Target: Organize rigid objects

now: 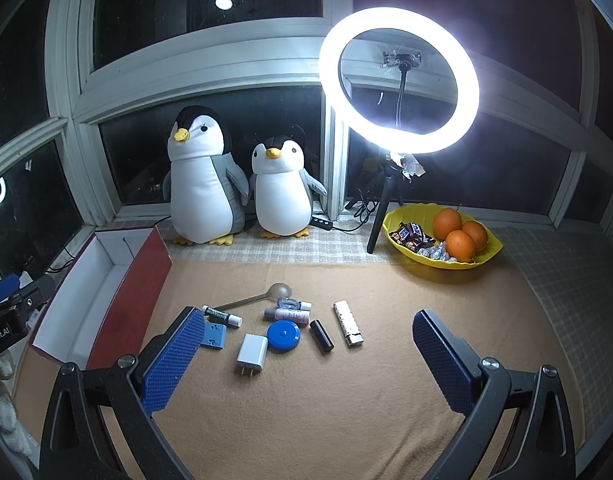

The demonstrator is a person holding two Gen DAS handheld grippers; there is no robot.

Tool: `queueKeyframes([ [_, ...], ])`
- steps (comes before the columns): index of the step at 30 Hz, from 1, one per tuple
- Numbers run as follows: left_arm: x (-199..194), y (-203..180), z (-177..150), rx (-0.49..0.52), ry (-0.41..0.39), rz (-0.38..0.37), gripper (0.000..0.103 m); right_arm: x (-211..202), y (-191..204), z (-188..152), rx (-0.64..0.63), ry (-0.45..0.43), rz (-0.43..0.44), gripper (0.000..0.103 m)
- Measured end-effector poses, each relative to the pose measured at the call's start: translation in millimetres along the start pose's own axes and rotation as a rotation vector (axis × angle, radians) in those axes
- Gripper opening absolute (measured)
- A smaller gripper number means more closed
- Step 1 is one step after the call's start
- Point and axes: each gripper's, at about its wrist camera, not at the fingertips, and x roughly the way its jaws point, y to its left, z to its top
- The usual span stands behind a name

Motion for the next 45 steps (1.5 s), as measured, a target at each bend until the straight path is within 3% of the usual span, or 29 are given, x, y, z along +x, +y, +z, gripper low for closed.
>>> queueKeyframes([
  [30, 17.3, 13.3, -5.6, -0.010, 0.038, 0.038, 0.087, 18.4, 4.5, -2.9, -0.006, 0.052, 0.024, 0.103],
  [45, 51.7, 81.1, -17.1, -0.098, 0.114, 0.203, 0.087, 50.1, 9.5, -5.5, -0.011, 0.124, 0.072, 0.103],
])
